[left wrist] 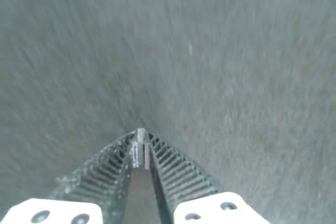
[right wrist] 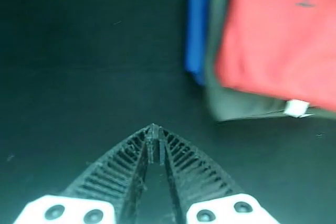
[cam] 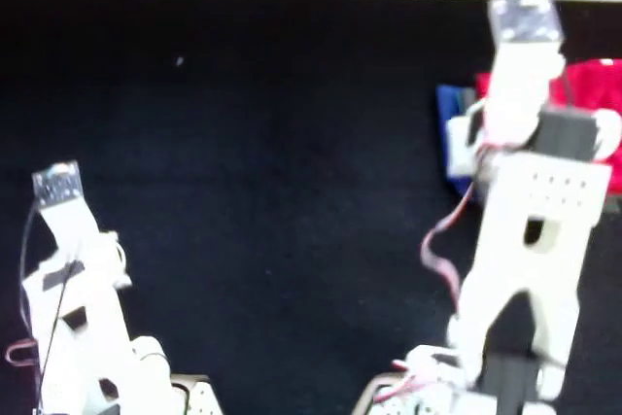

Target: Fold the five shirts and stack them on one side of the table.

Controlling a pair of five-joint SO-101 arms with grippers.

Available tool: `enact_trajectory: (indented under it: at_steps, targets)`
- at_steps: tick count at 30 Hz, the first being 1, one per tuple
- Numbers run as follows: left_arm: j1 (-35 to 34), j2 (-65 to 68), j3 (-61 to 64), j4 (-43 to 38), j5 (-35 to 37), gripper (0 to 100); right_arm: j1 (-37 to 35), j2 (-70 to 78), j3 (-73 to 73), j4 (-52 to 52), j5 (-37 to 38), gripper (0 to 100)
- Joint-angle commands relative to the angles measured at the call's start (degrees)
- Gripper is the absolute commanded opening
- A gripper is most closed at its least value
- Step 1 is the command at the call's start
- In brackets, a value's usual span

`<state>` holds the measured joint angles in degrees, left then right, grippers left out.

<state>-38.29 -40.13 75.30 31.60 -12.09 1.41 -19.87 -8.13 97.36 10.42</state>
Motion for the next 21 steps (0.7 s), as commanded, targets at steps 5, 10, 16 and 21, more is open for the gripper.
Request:
enact_trajectory:
  at_steps: [5, 10, 16, 21]
  targets:
    - [0.0, -0.8, -21.1, 31.6, -0.2, 1, -8.3, -23.8, 31.7, -9.1, -4.3, 0.5]
    - [0.2, -0.8, -25.9, 40.3, -0.2, 1, -9.2, -37.7, 48.5, -14.2, -4.3, 0.5]
    - [0.1, -0.8, -27.0, 45.7, 5.0, 1, -9.2, -53.0, 68.4, -26.4, -4.3, 0.5]
    - [0.3, -4.4, -28.9, 50.2, 8.6, 1, -9.3, -65.6, 84.1, -35.6, -4.3, 0.5]
